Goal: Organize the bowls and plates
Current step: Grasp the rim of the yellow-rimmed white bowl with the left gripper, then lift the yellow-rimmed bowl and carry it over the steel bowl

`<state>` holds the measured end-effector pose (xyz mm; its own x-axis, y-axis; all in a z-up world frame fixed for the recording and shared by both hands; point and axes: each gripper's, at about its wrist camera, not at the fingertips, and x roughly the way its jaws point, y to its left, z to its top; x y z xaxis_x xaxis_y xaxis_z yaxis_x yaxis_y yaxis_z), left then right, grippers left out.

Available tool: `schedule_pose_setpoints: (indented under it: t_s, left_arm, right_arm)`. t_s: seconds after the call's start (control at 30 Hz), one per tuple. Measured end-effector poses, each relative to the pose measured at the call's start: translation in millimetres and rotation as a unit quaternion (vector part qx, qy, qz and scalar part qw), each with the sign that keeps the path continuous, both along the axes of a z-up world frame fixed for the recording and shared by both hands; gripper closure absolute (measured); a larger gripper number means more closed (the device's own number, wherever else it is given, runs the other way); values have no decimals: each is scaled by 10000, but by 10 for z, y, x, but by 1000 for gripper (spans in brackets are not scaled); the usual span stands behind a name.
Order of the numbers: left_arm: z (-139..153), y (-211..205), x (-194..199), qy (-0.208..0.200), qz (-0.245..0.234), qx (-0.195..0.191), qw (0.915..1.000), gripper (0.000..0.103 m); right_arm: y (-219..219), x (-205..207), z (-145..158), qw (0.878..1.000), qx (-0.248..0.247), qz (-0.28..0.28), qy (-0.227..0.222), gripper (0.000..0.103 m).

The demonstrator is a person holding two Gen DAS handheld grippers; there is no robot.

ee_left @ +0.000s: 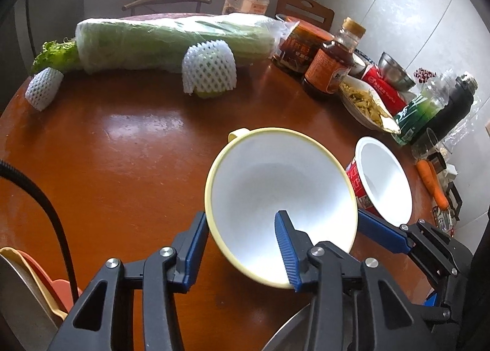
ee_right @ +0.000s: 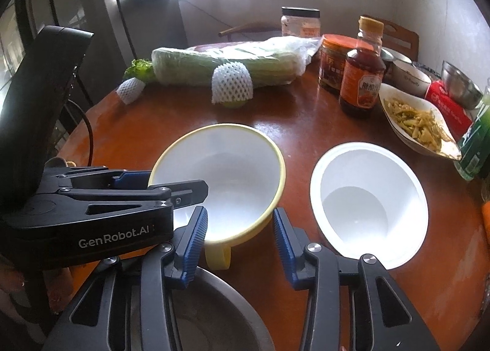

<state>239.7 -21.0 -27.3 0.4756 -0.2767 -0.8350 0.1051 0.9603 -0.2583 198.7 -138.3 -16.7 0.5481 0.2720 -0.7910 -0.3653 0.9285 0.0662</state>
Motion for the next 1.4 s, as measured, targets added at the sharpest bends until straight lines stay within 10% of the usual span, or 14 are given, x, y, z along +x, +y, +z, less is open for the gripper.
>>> schedule_pose_setpoints:
  t_s: [1.4]
  left_arm:
    - [648,-52,-736,-812,1,134,9966,58]
  right_arm:
    - [-6,-677,570,9955,149,268,-896,57]
